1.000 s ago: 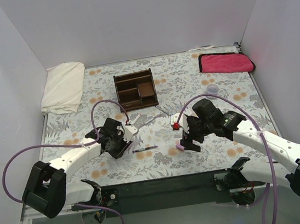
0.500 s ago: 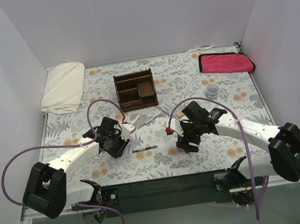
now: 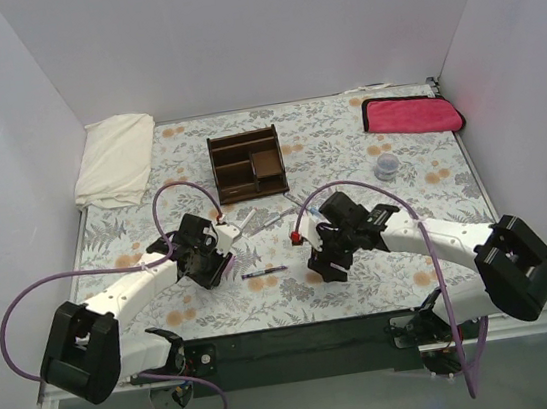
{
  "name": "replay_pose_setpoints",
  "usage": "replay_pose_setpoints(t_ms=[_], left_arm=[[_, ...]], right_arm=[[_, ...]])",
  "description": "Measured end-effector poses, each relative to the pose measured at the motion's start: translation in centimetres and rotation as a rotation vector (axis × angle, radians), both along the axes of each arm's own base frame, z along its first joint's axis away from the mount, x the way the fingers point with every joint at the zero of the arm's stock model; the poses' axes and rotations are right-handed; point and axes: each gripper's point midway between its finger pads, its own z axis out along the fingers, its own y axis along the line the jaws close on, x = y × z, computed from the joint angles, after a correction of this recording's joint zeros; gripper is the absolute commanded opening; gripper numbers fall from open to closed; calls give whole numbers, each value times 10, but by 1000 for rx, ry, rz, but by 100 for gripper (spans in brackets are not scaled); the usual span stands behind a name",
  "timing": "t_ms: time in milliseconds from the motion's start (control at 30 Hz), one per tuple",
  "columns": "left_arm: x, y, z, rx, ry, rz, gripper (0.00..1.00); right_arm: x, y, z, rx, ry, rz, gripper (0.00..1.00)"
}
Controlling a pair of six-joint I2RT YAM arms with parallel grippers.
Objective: Sort the stationery into containers
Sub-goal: Pick up the pen from the center of the board, then close the pen cap on the pen.
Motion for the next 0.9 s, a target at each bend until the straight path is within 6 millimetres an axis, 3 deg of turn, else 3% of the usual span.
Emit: replay_pose_setpoints(t_ms=[367,533,733,900], left_arm=[[-3,2,2,-4,6,9,0],[-3,2,3,-8,8,13,0],[-2,1,3,-11,7,14,0],[-2,1,4,-14,7,19,0]], right_arm=[[3,-7,-16,-47,-13,-48,73],[3,-17,-25,-83,-27,-68,65],[8,-12,-27,-74,-36,-76,65],[9,-7,-27,-63,-45,-80,54]])
